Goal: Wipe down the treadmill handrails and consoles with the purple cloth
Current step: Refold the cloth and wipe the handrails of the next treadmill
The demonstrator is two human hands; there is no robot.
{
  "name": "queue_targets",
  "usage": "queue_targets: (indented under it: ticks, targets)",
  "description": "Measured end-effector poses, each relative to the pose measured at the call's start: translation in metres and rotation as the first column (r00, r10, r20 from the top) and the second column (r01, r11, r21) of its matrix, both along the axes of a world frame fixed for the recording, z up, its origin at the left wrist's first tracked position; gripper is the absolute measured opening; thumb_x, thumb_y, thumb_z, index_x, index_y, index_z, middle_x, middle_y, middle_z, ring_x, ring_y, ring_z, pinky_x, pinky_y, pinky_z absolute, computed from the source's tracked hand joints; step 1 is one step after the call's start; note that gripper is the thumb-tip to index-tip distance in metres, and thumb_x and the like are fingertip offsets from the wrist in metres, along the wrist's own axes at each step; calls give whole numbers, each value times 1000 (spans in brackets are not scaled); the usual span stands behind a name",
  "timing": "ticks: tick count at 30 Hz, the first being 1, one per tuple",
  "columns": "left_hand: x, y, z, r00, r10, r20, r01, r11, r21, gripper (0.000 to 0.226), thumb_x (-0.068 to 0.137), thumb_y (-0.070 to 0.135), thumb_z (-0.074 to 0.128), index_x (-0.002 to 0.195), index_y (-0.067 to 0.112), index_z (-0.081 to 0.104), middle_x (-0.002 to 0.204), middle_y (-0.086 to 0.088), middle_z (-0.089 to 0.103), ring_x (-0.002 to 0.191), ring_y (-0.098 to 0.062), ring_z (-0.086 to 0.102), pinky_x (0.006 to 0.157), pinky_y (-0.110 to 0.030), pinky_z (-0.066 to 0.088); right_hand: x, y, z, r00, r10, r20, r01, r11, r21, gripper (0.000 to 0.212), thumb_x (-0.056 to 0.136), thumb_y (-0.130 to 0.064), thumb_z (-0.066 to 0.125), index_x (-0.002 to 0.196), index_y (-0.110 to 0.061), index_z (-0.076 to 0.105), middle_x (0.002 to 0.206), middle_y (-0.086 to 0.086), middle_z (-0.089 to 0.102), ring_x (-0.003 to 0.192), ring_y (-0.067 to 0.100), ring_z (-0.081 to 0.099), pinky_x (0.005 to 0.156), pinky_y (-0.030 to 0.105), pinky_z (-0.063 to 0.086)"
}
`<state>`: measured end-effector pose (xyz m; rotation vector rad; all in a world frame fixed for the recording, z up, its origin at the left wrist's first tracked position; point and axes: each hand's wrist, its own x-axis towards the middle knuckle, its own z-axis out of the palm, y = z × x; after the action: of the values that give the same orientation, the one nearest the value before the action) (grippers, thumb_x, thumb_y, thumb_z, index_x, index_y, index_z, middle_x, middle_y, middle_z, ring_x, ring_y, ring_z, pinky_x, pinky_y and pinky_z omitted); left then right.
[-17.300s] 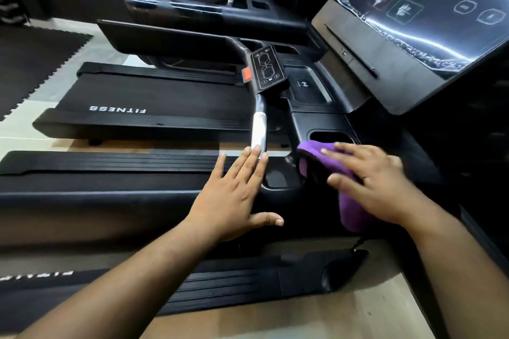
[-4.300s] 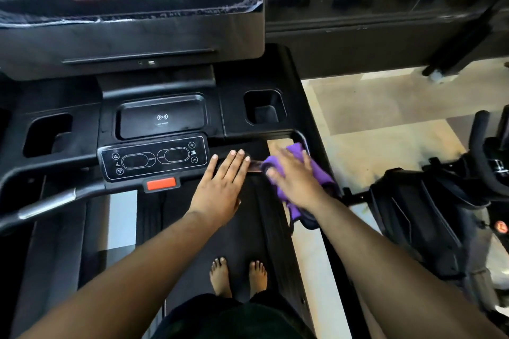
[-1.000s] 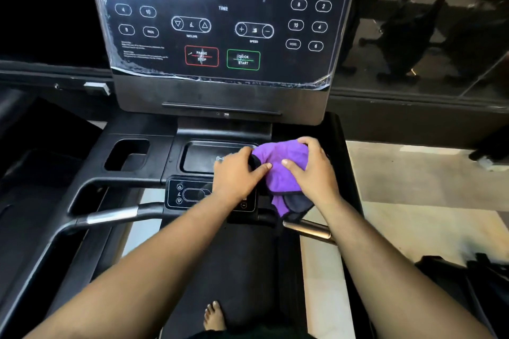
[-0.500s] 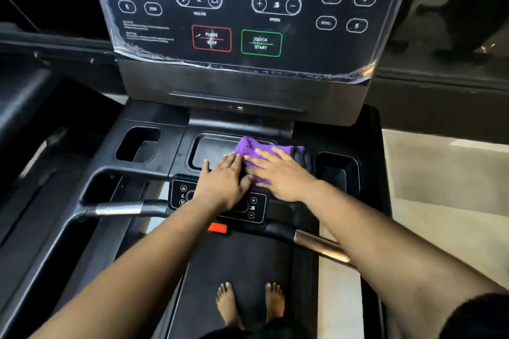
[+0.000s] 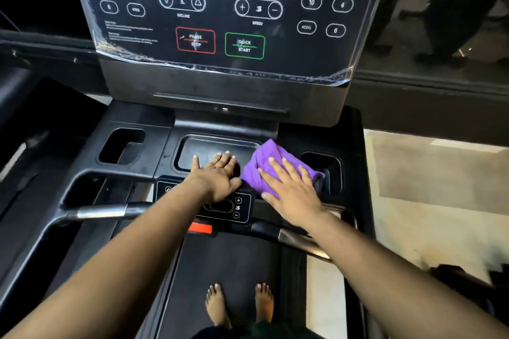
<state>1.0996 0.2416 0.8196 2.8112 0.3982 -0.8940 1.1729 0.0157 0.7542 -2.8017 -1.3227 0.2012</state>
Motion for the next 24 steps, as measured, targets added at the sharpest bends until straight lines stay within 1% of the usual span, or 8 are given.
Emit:
queue_targets:
  ticks: [2,5,7,10,14,18,21,24]
  targets:
    - [-3,1,-2,999,-5,43,5,1000,1,70,105,51,27,165,26,0,172,3,-11,158,-12,-9,122,-66,-9,12,-12,-3,999,-29,-18,30,1000,8,69,95,-71,30,158,-45,21,171,-7,13,157,26,17,122,59,20]
    - [-6,0,-4,996,-5,93,3,1000,22,70,105,50,26,165,26,1,172,4,-10,158,-12,-10,122,-65,-10,45,28,7,958,-239,-156,240,971,-11,73,98,-73,27,161,-42,7,172,-5,-6,158,27,-6,123,62,-1]
    - [-8,-1,-5,993,-2,119,-3,999,36,70,105,51,26,165,25,2,173,4,-8,158,-12,-9,122,-66,-11,42,50,8,942,-300,-150,301,953,-17,70,100,-68,26,162,-41,6,172,-4,-8,158,30,-8,123,61,-2]
    - [-9,-4,-3,989,-2,145,-7,998,61,70,105,52,27,165,23,5,173,3,-5,159,-11,-7,121,-68,-9,8,26,1,993,-93,-76,98,993,68,62,102,-61,34,160,-44,20,172,-6,7,157,28,11,123,54,15]
    - [-11,-8,4,984,16,177,-27,998,64,73,105,59,25,165,21,8,173,4,-2,159,-11,-6,121,-69,-8,2,-30,-6,996,88,29,-91,987,134,59,93,-50,63,149,-43,47,157,-4,45,135,29,48,106,47,43]
    - [-19,-18,12,961,69,268,-84,996,43,82,100,72,24,164,21,18,173,3,7,159,-11,-3,121,-66,-9,5,-31,10,988,-89,-123,119,958,262,42,96,-38,66,137,-33,63,143,-2,54,119,31,52,101,46,46]
    - [-37,-30,19,919,110,379,-111,994,-21,83,98,74,23,161,20,29,171,2,19,159,-12,3,122,-62,-11,-14,-16,31,933,-265,-243,351,818,456,38,98,-34,64,135,-23,65,140,1,54,121,32,51,105,44,43]
    - [-54,-42,27,847,237,476,-131,960,-246,80,95,78,28,152,23,47,163,-1,40,158,-15,14,123,-58,-11,-52,0,54,944,-278,-180,330,752,571,41,97,-42,59,133,-24,65,141,-3,52,127,27,49,104,45,43]
